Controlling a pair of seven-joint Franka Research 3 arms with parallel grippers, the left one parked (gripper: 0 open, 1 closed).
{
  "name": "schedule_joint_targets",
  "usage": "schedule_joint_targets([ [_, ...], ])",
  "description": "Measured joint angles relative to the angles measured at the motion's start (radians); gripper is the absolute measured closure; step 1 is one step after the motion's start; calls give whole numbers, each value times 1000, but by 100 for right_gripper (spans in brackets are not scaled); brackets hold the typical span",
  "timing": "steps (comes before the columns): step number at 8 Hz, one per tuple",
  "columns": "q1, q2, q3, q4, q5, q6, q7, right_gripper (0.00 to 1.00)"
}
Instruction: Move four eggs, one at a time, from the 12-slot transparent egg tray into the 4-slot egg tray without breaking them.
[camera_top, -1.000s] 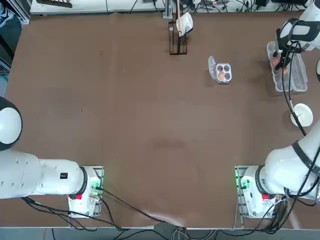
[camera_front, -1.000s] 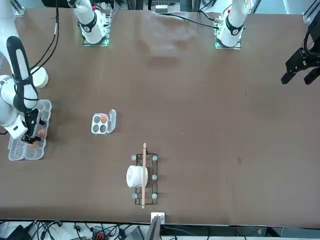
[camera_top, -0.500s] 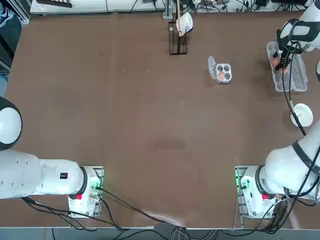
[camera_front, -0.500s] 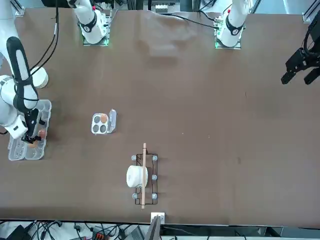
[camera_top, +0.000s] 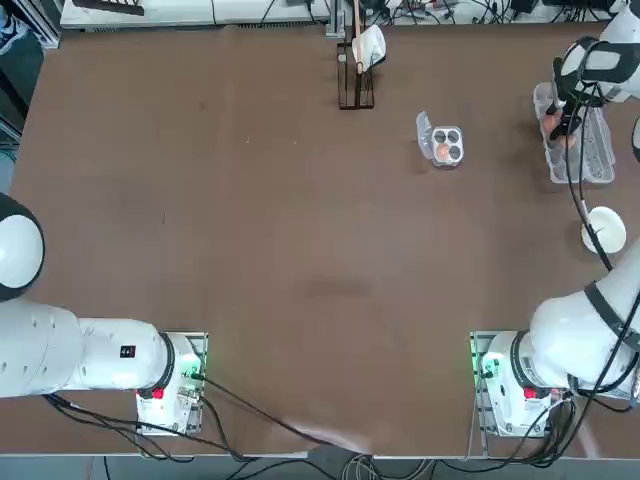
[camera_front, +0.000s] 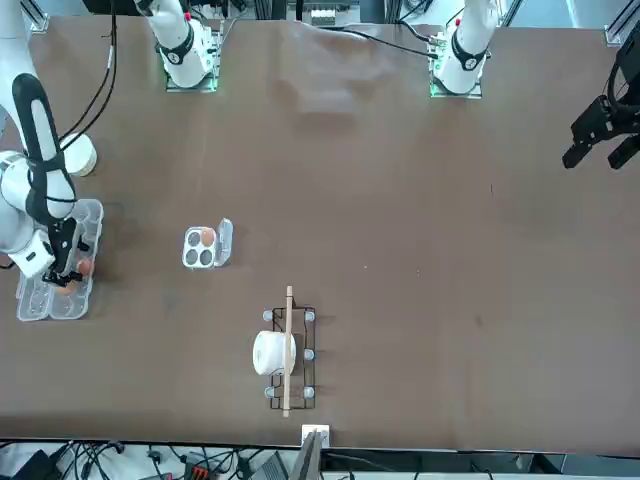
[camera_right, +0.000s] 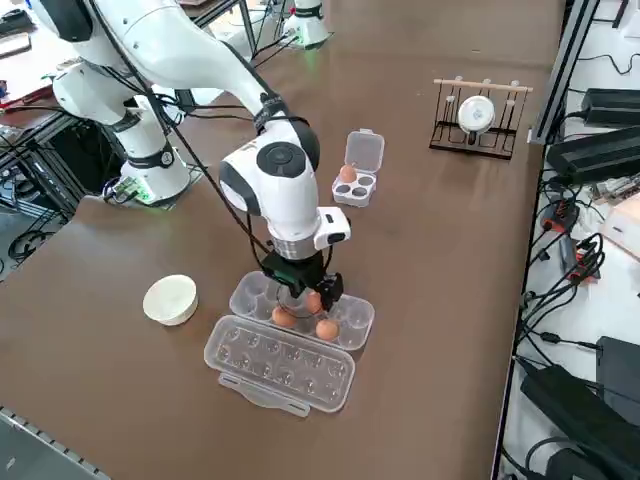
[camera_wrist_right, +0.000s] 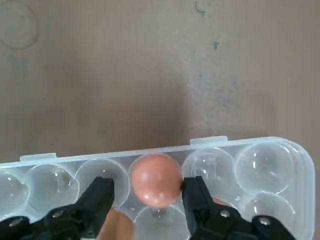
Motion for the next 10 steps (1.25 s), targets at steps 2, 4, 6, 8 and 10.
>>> schedule_joint_targets([
  [2, 0, 24, 3, 25, 0, 0, 0, 19],
  [4, 0, 36, 8, 35, 5, -1, 0, 22],
  [6, 0, 36, 9, 39, 7, -9, 0, 26],
  [8, -2, 29, 9, 43, 7, -32, -5, 41],
  [10, -7, 31, 10, 45, 18, -32, -5, 42],
])
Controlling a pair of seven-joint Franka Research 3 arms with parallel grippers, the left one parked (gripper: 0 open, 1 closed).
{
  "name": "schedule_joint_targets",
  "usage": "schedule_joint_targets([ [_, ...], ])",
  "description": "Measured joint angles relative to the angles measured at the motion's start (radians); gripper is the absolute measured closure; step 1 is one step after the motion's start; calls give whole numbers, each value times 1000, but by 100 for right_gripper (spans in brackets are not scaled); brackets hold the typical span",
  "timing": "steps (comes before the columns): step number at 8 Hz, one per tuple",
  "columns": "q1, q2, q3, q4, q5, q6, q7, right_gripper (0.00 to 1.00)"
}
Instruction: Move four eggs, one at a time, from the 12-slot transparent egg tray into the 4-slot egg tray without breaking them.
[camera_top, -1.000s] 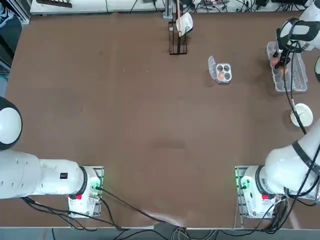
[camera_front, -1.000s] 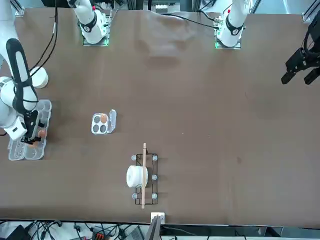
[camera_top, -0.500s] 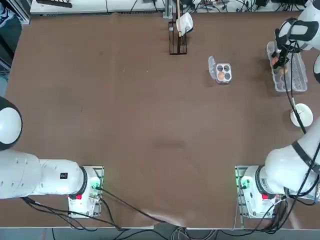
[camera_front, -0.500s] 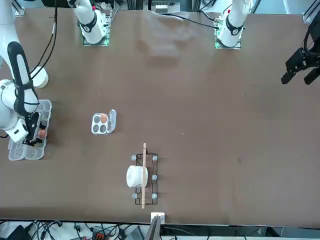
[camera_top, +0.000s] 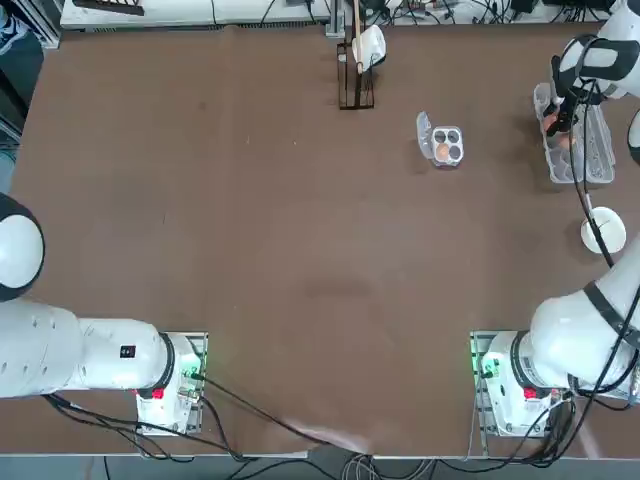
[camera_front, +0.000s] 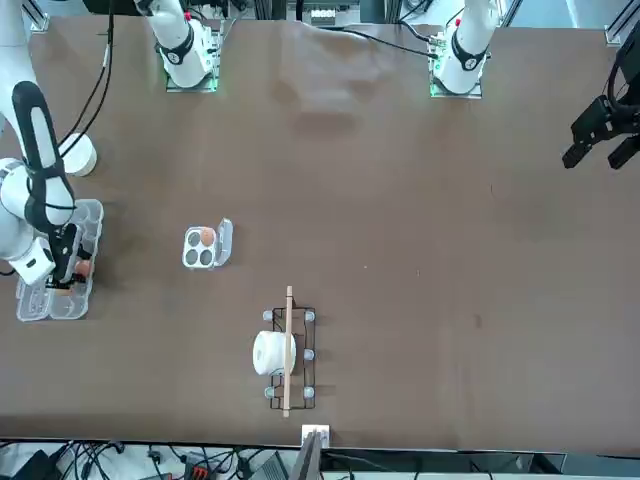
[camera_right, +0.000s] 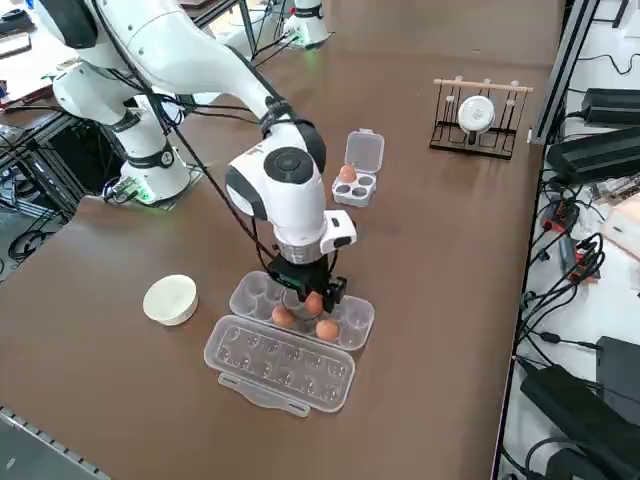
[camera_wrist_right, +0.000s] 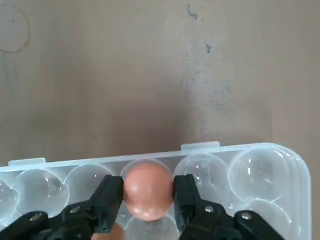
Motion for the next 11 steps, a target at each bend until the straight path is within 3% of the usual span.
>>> schedule_joint_targets([
  [4, -12, -11, 1, 35, 28, -89, 0, 42],
  [7, -15, -78, 2, 50, 29, -186, 39, 42],
  [9, -3, -147, 11, 54, 31, -275, 134, 42],
  [11, 57, -217, 19, 53, 33, -422, 336, 42],
])
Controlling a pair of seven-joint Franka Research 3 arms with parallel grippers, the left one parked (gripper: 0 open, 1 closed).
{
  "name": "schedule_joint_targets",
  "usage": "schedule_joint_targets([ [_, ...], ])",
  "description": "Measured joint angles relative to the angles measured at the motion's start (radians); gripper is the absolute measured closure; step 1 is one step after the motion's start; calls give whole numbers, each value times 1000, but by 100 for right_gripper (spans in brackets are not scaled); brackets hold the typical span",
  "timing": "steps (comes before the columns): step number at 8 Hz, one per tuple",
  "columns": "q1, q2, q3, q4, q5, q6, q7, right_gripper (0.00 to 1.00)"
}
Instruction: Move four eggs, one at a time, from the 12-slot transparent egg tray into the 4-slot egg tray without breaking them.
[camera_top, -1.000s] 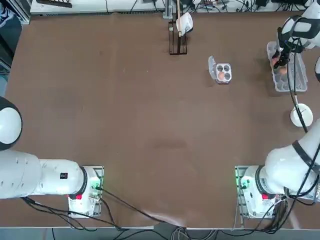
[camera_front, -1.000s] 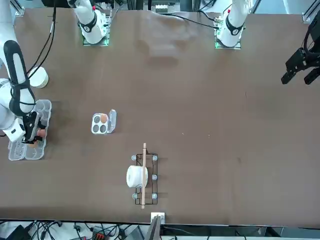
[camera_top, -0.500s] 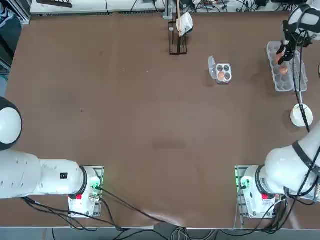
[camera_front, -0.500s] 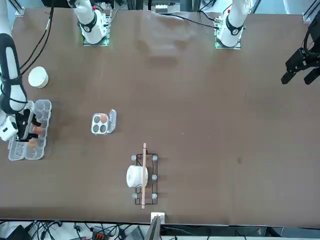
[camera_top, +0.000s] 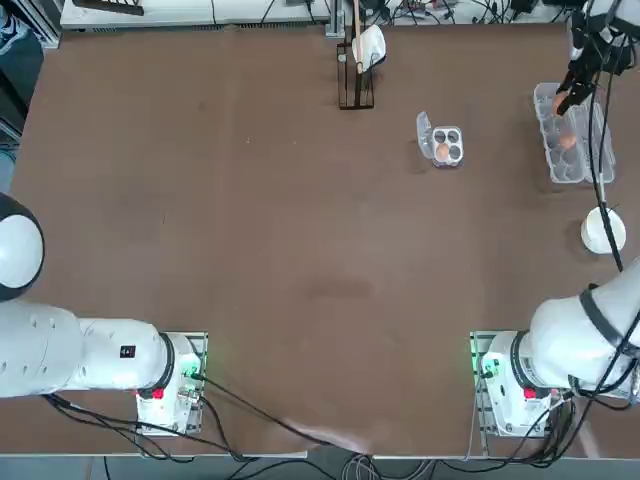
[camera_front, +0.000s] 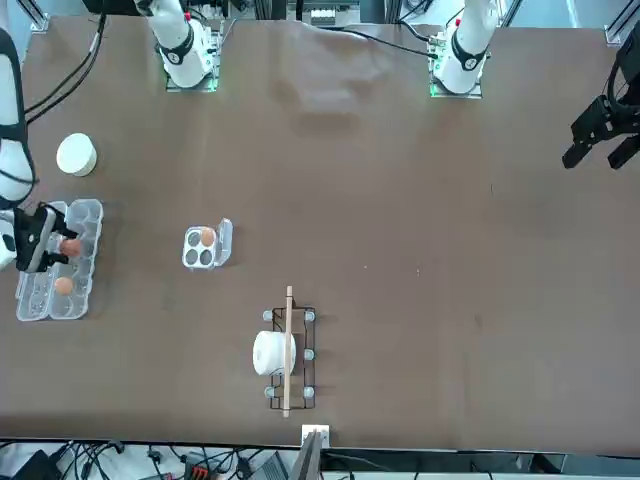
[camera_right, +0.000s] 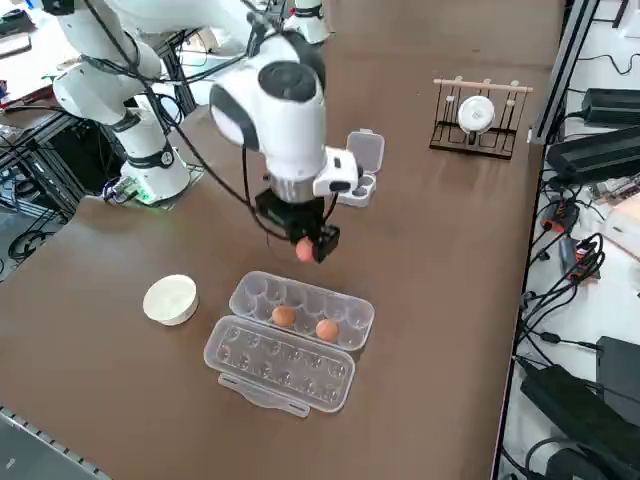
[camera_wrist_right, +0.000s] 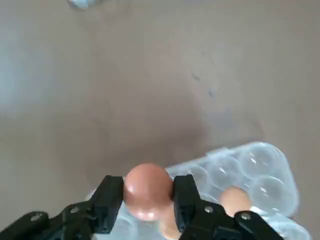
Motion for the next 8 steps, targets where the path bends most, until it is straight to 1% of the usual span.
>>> schedule_joint_targets([
  [1, 44, -25, 2, -6, 0, -38, 109, 42],
  [2, 88, -42, 3, -18, 1, -46, 216, 42],
  [6, 259, -88, 7, -86, 17, -40, 633, 42],
  [8, 336, -107, 8, -111, 17, -18, 816, 42],
])
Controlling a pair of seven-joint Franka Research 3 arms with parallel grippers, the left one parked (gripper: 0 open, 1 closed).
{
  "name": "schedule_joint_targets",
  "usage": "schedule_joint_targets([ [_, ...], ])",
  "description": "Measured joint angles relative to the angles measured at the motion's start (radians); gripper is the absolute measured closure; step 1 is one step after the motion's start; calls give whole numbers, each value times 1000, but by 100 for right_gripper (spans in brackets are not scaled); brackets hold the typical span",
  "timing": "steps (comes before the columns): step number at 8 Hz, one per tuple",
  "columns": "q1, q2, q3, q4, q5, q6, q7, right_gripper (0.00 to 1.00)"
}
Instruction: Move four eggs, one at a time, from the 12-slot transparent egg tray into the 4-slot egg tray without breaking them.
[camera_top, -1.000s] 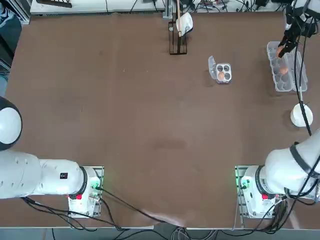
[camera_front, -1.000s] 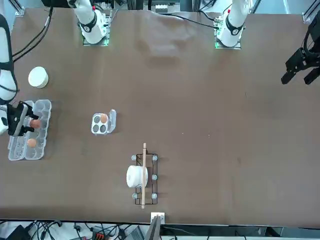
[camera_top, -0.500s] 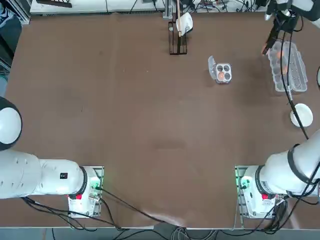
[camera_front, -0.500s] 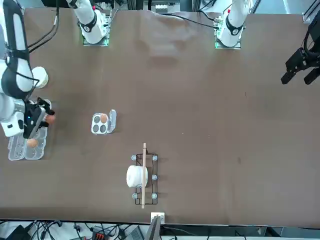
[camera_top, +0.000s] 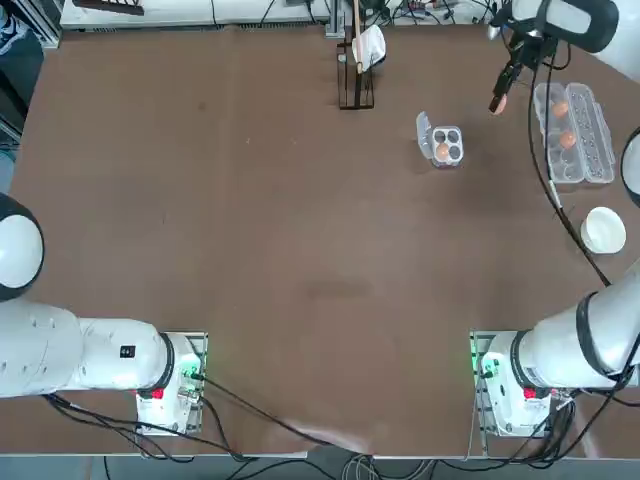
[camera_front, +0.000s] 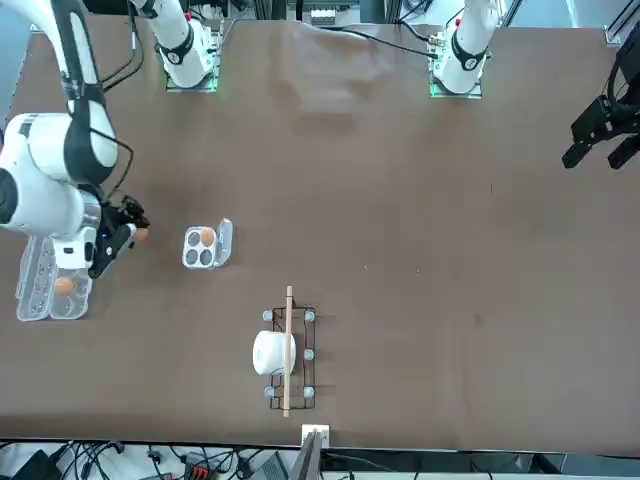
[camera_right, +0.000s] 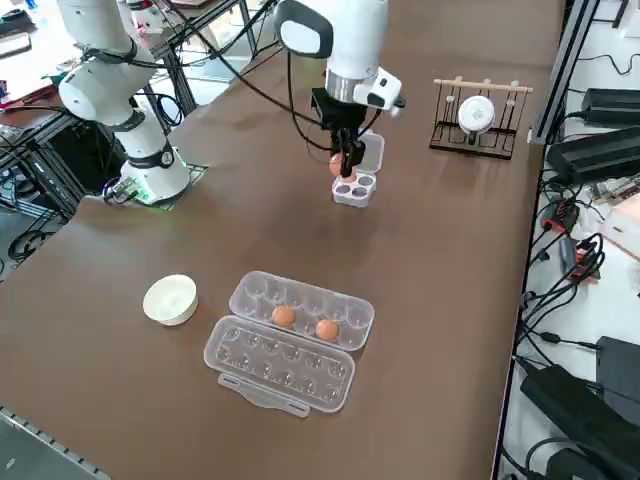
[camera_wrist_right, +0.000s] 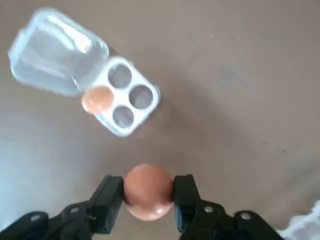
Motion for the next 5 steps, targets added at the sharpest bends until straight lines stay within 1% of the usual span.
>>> schedule_joint_targets([
  [1, 32, -5, 0, -24, 0, 43, 79, 42],
  [3, 83, -7, 0, -107, 0, 186, 209, 42],
  [5, 135, -7, 0, -168, 1, 298, 337, 42],
])
